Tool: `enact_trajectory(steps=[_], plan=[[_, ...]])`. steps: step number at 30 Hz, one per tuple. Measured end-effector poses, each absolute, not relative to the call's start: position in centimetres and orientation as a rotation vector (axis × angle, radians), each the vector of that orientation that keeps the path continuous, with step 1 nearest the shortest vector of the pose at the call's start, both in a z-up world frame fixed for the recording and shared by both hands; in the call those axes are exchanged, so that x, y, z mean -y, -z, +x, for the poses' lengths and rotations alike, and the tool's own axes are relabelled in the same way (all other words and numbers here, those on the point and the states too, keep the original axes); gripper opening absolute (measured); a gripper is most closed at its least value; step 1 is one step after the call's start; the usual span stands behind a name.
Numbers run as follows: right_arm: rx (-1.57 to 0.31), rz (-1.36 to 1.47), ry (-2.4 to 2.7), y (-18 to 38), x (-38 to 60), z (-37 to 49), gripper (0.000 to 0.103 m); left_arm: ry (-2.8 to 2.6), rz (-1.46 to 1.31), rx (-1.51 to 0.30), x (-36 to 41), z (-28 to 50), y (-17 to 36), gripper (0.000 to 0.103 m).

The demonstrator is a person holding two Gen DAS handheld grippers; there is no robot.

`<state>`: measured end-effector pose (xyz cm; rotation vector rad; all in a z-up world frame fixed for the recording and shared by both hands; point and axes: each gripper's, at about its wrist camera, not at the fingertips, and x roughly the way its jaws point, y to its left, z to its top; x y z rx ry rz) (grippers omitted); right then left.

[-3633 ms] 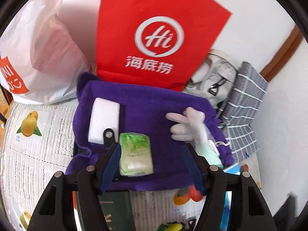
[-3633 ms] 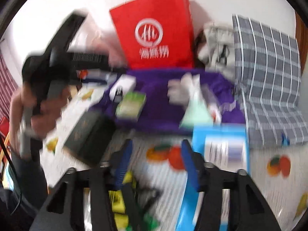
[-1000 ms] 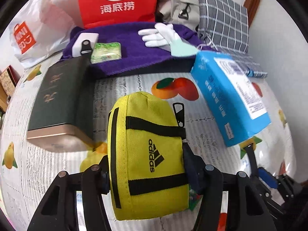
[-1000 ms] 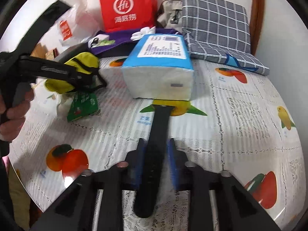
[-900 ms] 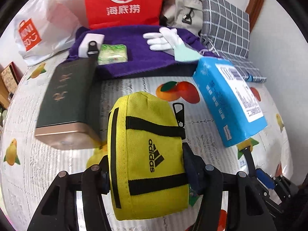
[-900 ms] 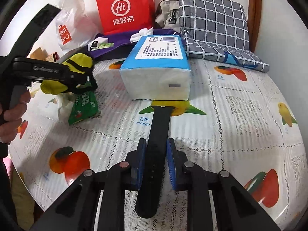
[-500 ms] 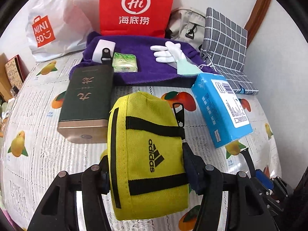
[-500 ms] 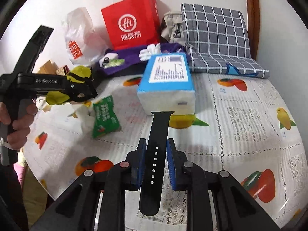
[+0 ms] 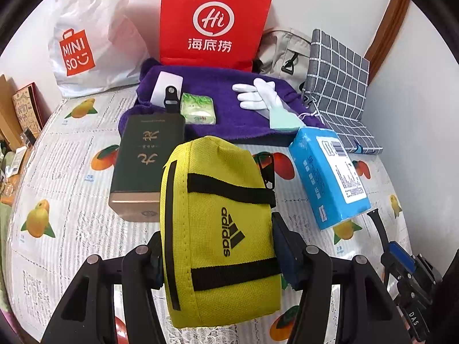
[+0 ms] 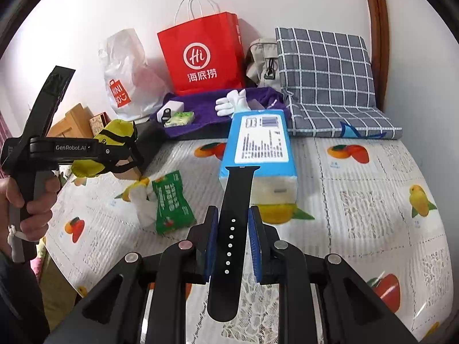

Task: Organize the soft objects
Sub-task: 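Carry the yellow pouch with the left tool while the right tool carries the strap toward the towel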

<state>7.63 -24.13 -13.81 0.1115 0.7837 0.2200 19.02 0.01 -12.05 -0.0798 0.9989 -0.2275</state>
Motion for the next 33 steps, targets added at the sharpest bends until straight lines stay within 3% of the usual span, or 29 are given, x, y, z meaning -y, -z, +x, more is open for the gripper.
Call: enact_trajectory(steps=[33], plan=[[-0.69,0.117,-0.219,8.5,23.8,14.1,0.021,0.224,-0.085,-0.932,-1.0,22.0,8.5,0.058]])
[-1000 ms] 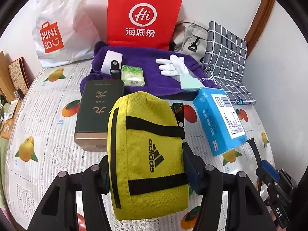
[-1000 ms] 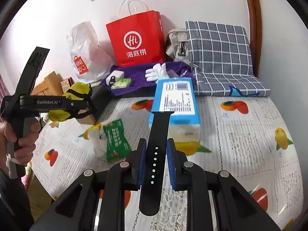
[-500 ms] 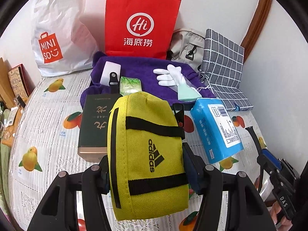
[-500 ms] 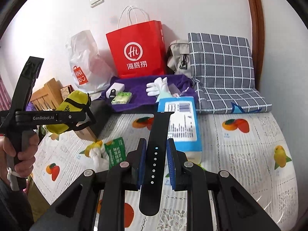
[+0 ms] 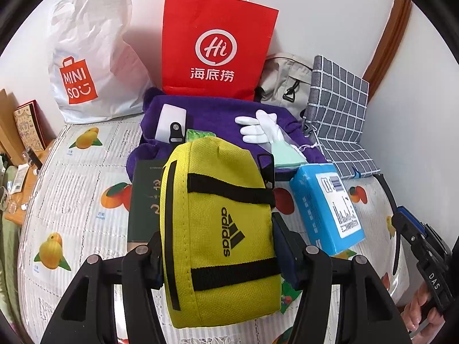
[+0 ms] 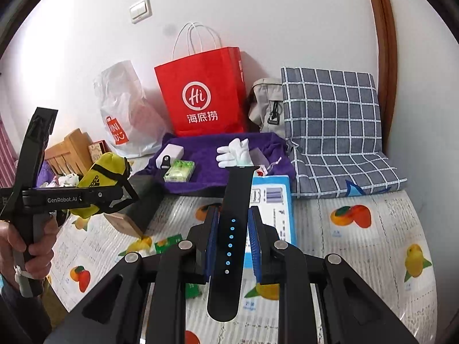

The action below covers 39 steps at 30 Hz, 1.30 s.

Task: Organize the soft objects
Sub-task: 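Carry the yellow pouch with the left tool while the right tool carries the strap toward the towel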

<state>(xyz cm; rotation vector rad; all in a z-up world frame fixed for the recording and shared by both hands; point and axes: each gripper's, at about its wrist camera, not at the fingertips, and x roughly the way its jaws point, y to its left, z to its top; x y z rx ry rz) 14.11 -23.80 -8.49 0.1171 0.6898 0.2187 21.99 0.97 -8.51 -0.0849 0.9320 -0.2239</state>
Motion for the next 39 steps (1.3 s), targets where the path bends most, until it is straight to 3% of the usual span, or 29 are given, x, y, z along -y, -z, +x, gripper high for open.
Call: enact_trajectory(steps=[39], plan=[[-0.712,0.146,-0.332,7.2,22.6,28.3,0.021,0.183,-0.056,-0.934,-0.4,32.2,6.9,0.058]])
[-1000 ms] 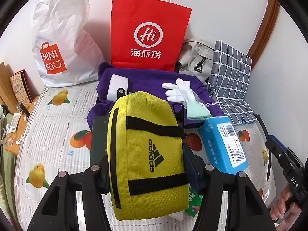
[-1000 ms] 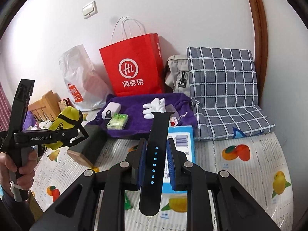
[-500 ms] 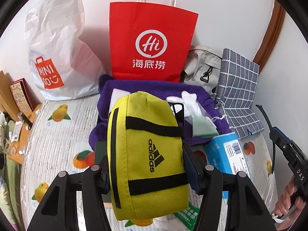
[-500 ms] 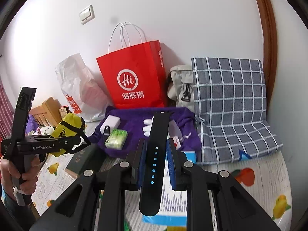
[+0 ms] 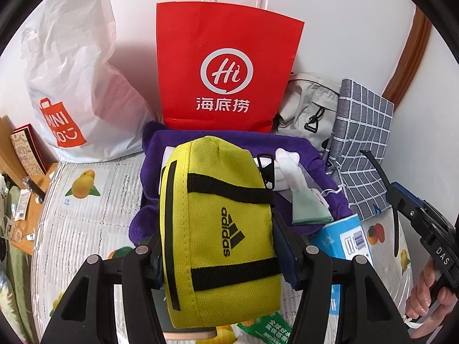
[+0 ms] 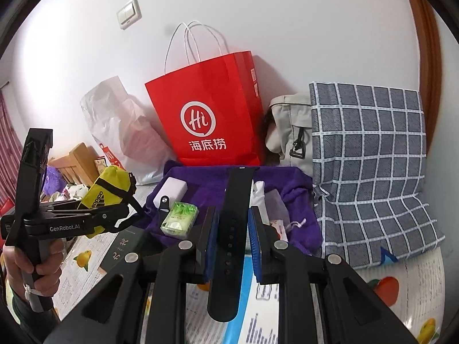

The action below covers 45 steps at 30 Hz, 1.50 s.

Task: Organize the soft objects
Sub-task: 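Carry the yellow pouch with the left tool while the right tool carries the strap toward the towel, then lower the yellow pouch with the left tool while the right tool lowers the strap onto the towel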

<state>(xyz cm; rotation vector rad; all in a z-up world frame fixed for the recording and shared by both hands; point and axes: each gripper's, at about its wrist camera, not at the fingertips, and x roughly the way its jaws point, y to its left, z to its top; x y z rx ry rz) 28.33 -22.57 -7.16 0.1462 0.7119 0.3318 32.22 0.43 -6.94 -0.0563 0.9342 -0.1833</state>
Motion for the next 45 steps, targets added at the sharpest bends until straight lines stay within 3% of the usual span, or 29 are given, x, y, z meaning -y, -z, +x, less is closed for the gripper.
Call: enact_trajectory(steps=[13,29,45], plan=[[-0.758,0.168,-0.425,8.9,19.5,34.6,0.021,0.181,-0.078,-0.955,-0.8,38.0,8.2,0.058],[-0.95,0.091,-0.425,16.9,16.8,39.8,0.021,0.23,-0.12,-1.044,-0.2,43.2,13.8,0.058],[-0.975,0.2,-0.368,17.9,18.0,41.2,0.021,0.248,-0.118,-1.087,1.5,43.8,16.0,0.059]])
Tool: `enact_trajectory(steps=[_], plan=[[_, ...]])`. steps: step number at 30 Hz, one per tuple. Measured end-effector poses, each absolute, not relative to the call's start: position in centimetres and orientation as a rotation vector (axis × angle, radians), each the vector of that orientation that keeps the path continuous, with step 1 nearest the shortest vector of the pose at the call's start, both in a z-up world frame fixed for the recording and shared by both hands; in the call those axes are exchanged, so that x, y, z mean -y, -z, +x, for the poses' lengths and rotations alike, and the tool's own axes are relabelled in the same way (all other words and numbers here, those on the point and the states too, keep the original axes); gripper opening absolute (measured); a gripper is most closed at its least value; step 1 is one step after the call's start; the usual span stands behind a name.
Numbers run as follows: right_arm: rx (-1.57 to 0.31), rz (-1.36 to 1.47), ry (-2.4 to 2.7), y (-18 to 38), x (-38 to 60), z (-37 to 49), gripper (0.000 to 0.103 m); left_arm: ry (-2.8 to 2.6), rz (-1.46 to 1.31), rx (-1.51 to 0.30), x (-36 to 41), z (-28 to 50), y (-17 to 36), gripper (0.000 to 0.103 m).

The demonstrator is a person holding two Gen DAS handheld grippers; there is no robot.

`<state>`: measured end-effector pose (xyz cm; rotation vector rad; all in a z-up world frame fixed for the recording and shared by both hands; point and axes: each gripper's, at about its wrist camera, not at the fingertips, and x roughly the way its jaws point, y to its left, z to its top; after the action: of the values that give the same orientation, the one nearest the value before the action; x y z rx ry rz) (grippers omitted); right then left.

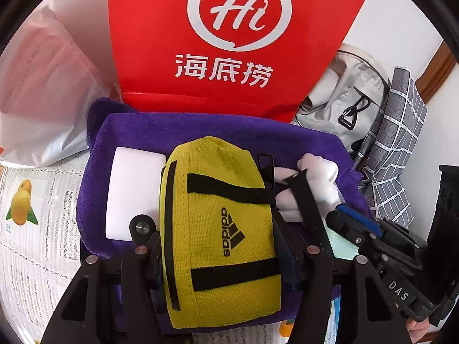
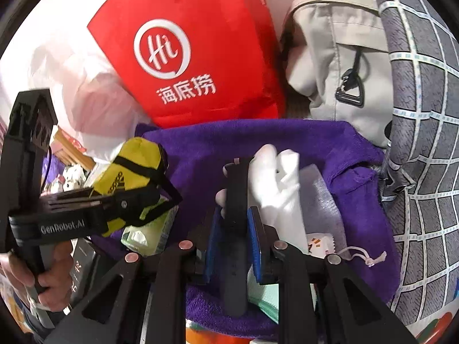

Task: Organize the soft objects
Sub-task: 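Lower the yellow pouch with the left tool while the right tool lowers the strap onto the towel, then open the left tool to release the yellow pouch while the right tool releases the strap on the towel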

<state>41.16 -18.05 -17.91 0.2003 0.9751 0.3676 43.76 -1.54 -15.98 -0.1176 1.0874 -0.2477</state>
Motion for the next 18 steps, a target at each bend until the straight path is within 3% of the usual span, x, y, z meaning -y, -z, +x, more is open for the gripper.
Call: enact_trajectory(steps=[7,13,18], plan=[[-0.964,0.197,-0.365,17.3,18.3,40.9,0.026,0.246,-0.112,-1.09,1.7,43.8,15.9,0.062],[-0.949,0.186,-0.383,15.8,17.9,40.0,0.046,0.232,-0.113,-1.094,1.1,43.7,15.3,0.07],[-0.928,0.18,-0.395,14.1,17.7,38.0,0.047,0.224,-0.131,-1.087,0.0,42.7,14.3,0.07]])
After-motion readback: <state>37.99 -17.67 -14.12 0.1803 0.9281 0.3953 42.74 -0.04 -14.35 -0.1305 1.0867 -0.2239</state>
